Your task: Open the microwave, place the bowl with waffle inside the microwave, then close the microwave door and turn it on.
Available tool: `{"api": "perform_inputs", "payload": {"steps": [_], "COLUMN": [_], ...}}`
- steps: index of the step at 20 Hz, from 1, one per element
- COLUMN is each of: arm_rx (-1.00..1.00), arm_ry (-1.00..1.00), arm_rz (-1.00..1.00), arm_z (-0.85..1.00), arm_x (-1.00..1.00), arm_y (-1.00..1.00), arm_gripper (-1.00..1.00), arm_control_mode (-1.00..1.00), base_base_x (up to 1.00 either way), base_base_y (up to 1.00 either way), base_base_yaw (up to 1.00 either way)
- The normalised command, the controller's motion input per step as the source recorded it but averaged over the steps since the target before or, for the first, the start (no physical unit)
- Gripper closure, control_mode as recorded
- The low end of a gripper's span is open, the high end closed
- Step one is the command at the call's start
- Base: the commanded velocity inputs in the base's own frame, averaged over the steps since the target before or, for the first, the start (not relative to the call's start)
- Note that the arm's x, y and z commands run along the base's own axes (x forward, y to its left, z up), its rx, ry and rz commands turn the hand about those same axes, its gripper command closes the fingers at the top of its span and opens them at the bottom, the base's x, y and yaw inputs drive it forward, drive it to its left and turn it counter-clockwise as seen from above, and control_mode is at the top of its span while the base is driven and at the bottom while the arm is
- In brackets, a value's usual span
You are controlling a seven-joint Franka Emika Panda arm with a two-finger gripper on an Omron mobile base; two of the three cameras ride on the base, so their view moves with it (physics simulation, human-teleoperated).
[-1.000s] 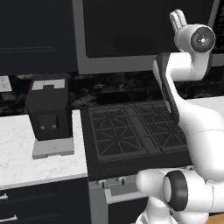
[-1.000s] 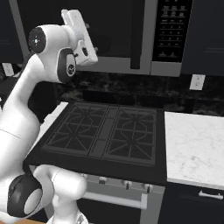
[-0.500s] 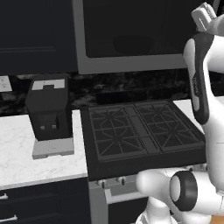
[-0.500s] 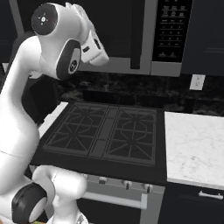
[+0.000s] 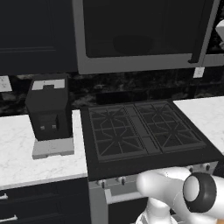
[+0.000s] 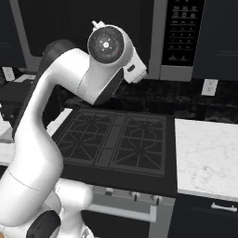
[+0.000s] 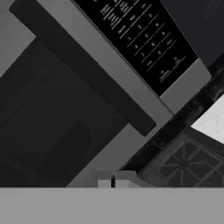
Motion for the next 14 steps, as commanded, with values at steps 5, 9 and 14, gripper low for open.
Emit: {"api": "perform_inputs", "payload": {"steps": [5, 9, 14], "arm_rx": [-0.46, -0.38, -0.19], "arm_ry": [-0.15, -0.45, -0.31], "arm_rz": [0.07, 0.10, 0.01], "arm_z": [-0.10, -0.52, -0.55], "arm_x": [-0.25, -0.32, -0.13], "arm_y": [-0.03, -0.14, -0.05], "arm_gripper": [1.00, 1.00, 1.00], "arm_control_mode": [-1.00, -1.00, -1.00], "base_base_x": [0.00, 0.00, 0.00], "base_base_y": [0.00, 0.00, 0.00], "base_base_yaw": [0.00, 0.00, 0.00]}}
